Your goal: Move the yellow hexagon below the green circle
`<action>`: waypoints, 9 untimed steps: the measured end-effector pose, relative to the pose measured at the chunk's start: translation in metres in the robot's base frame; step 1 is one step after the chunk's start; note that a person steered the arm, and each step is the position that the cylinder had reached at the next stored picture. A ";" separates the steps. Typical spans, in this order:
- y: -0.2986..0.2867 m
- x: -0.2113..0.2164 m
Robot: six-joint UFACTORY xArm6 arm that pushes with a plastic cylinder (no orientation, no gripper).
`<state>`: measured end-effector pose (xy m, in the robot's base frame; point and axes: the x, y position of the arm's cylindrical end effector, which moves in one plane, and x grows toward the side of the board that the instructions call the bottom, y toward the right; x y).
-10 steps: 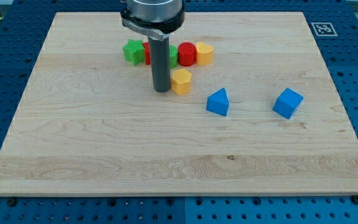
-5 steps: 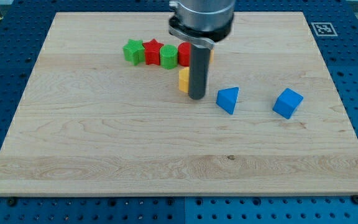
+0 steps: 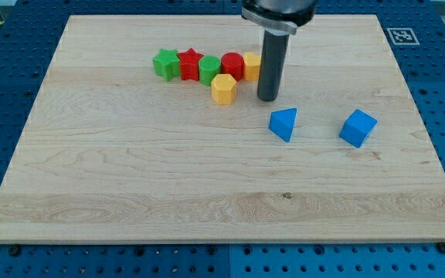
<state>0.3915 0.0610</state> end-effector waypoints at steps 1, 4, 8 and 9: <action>-0.019 -0.003; -0.044 0.003; -0.059 0.038; -0.083 0.029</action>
